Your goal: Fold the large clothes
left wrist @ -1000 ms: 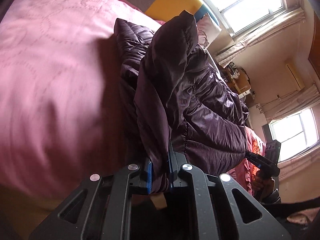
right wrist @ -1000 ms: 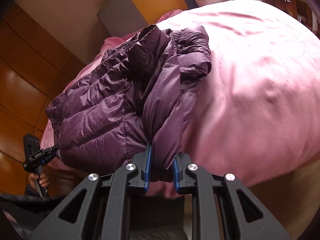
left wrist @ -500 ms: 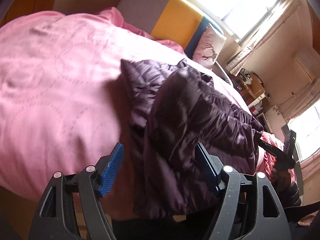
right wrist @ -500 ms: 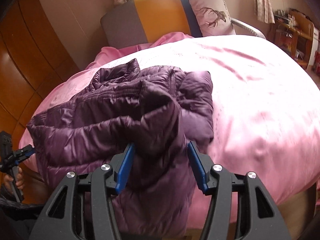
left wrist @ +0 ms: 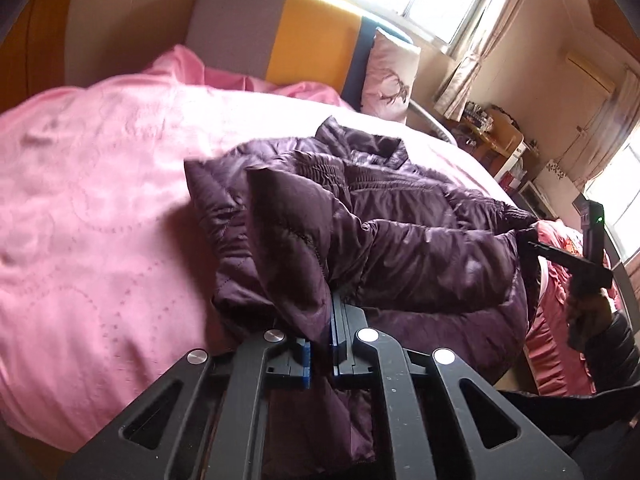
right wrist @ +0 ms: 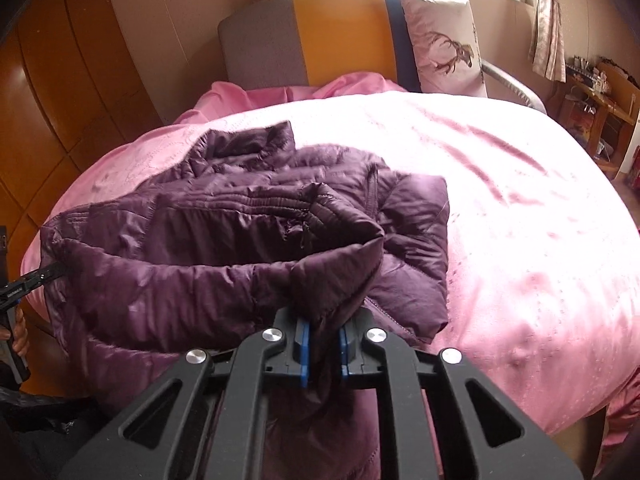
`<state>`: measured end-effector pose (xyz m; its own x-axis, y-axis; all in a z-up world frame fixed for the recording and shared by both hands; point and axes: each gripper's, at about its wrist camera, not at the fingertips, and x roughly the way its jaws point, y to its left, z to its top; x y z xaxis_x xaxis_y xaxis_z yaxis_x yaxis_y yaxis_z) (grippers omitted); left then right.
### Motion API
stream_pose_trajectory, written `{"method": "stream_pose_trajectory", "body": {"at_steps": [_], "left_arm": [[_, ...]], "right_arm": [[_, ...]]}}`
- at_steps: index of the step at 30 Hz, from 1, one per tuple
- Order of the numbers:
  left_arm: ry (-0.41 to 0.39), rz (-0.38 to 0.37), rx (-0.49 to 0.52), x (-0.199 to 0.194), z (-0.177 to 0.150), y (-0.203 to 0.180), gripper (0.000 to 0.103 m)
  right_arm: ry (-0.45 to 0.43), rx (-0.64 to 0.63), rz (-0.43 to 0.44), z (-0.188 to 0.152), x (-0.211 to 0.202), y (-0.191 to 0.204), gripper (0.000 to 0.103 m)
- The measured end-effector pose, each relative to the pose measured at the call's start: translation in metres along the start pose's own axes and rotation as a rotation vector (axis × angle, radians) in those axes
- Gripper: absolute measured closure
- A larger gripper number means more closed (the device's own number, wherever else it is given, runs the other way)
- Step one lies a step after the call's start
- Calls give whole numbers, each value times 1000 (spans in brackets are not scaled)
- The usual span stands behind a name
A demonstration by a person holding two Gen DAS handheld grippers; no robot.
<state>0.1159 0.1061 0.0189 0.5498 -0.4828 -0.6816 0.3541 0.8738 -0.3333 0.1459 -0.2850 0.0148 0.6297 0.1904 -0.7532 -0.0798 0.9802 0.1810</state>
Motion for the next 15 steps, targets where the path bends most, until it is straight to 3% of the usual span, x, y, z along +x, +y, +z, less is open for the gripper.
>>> {"method": "stream_pose_trajectory", "body": {"at_steps": [6, 15], "left_arm": [[-77, -8, -19, -19, 19, 5, 97], [-168, 21, -54, 11, 93, 22, 100]], "right_arm": [[-101, 39, 52, 32, -30, -3, 94], [-151, 119, -34, 96, 21, -15, 94]]}}
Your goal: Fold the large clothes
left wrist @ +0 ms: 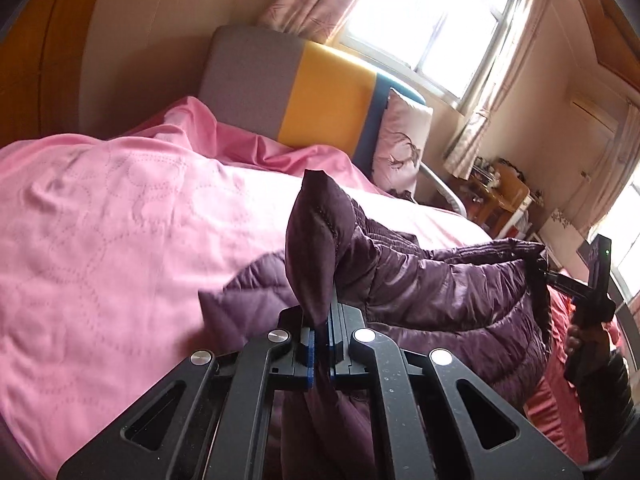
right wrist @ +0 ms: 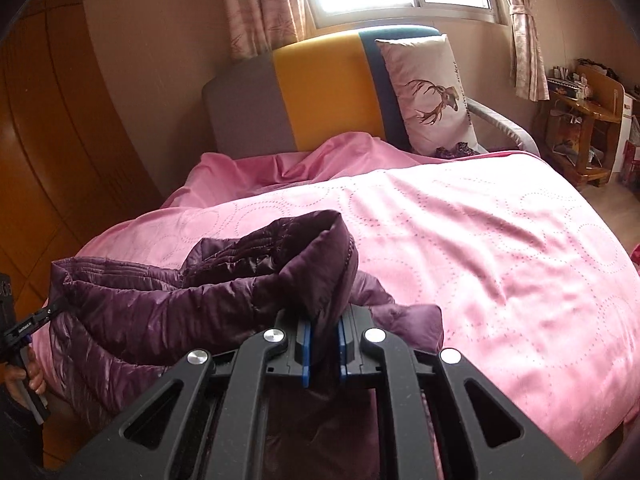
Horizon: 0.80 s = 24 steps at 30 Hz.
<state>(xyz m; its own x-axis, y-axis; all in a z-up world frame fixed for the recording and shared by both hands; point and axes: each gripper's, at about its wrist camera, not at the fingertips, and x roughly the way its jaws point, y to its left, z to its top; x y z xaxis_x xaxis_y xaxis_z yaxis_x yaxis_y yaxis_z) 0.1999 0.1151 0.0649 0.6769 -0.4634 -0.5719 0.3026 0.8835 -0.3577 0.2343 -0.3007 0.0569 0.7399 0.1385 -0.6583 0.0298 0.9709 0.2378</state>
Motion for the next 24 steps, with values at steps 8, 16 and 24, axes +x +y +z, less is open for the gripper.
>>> {"method": "stream_pose_trajectory", "body": {"at_steps": [8, 16, 24], "left_arm": [[73, 103, -30, 83, 24, 16, 101], [177, 199, -66, 142, -1, 41, 101], [177, 243, -64, 154, -15, 41, 100]], "right_arm": [[47, 9, -152, 14, 75, -9, 94], [137, -18, -257, -8, 137, -19, 90], [178, -34, -303, -23, 170, -26, 86]]}}
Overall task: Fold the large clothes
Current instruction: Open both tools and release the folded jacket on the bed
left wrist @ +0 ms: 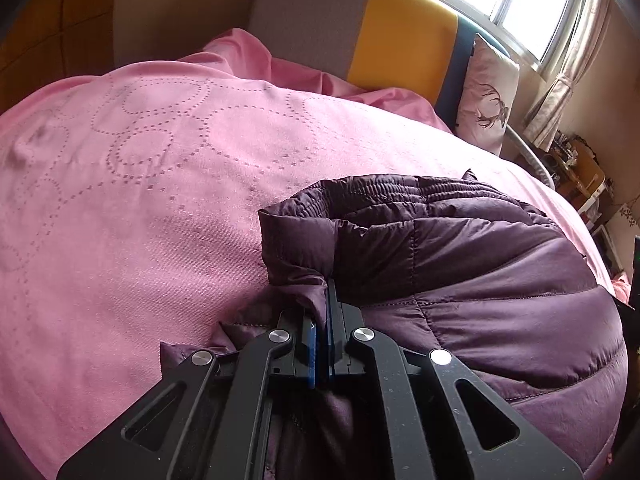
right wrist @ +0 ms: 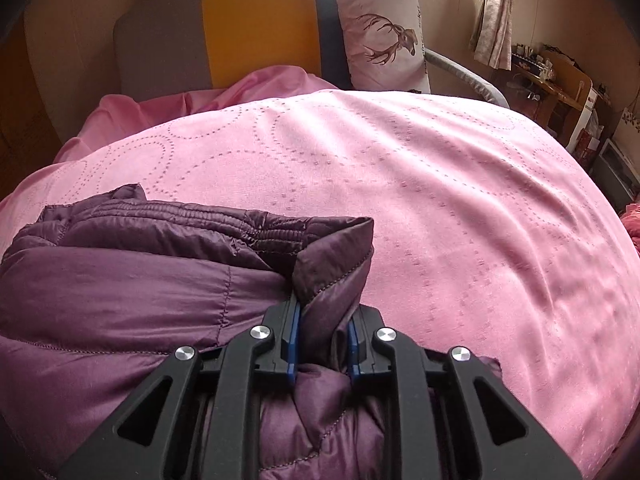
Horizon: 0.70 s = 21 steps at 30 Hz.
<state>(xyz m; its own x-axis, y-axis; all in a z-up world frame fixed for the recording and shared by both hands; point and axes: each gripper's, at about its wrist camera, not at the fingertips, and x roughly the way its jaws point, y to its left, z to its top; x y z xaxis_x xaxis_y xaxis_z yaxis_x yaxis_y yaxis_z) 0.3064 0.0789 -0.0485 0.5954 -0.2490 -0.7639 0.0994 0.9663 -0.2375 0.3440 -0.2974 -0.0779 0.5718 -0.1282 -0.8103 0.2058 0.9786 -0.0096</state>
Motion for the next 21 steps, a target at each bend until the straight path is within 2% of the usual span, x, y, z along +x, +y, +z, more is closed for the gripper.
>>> {"method": "stream_pose_trajectory", "body": {"at_steps": [3, 5, 7, 9, 11, 14, 16, 21], "left_arm": [[13, 18, -14, -4, 3, 2, 95], [-3, 93, -26, -20, 7, 1, 86], [-58, 137, -27, -41, 10, -4, 85], [-120, 153, -24, -66, 10, -13, 85], [-178, 111, -10, -90, 7, -31, 85], [-201, 28, 16, -101, -1, -69, 85], [-181, -30, 36, -91, -8, -101, 85], [-104, -61, 49, -54, -31, -143, 85]], "right_arm": [[5, 12, 11, 2, -3, -2, 85], [-5, 19, 12, 3, -13, -5, 78], [-38, 33, 9, 4, -29, -7, 62], [-96, 33, 4, 2, -53, -6, 57], [-161, 25, 13, -2, -80, 1, 53], [-220, 14, 78, -15, -110, 23, 46], [-239, -14, 92, -25, -117, 42, 42], [-213, -87, 59, -47, -99, 74, 39]]}}
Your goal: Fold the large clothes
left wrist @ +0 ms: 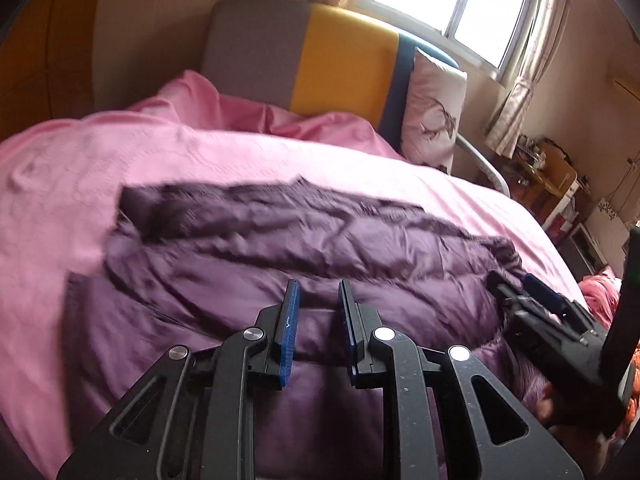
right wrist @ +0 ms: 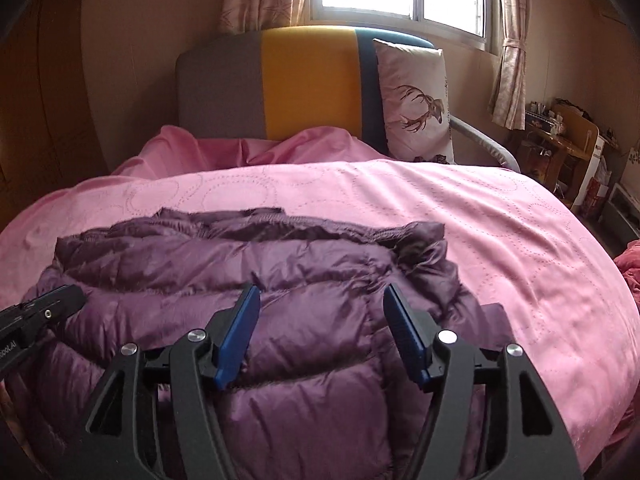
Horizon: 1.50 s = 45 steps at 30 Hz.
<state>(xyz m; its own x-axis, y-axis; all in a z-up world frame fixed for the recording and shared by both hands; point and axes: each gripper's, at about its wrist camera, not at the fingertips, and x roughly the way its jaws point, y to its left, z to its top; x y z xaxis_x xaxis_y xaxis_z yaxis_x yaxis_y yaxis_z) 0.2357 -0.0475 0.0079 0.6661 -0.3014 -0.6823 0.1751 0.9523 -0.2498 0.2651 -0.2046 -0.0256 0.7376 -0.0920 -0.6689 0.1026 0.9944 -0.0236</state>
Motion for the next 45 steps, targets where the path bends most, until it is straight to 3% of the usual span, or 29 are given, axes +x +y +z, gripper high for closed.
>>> {"method": "stream_pose_trajectory", "body": {"at_steps": [8, 15, 18, 20, 23, 29, 37, 45], "left_arm": [[-5, 51, 22, 42, -28, 4, 83], [21, 72, 23, 45, -29, 5, 83], [26, 91, 47, 29, -21, -5, 78], [-3, 53, 44, 13, -20, -10, 57], [-45, 19, 93, -7, -21, -24, 56], [-46, -22, 131, -14, -26, -39, 56], [-36, -29, 147, -15, -37, -40, 56], [9, -75, 125, -6, -41, -33, 56]], "right_arm": [[37, 3, -9, -19, 28, 2, 35], [70, 3, 6, -19, 31, -2, 35], [77, 40, 69, -13, 11, -18, 27], [51, 63, 79, -12, -9, -32, 23], [30, 103, 72, -17, -33, -58, 15], [93, 249, 79, -46, -56, -123, 9], [168, 525, 278, -93, -55, -179, 5], [189, 609, 486, -98, -52, -179, 4]]}}
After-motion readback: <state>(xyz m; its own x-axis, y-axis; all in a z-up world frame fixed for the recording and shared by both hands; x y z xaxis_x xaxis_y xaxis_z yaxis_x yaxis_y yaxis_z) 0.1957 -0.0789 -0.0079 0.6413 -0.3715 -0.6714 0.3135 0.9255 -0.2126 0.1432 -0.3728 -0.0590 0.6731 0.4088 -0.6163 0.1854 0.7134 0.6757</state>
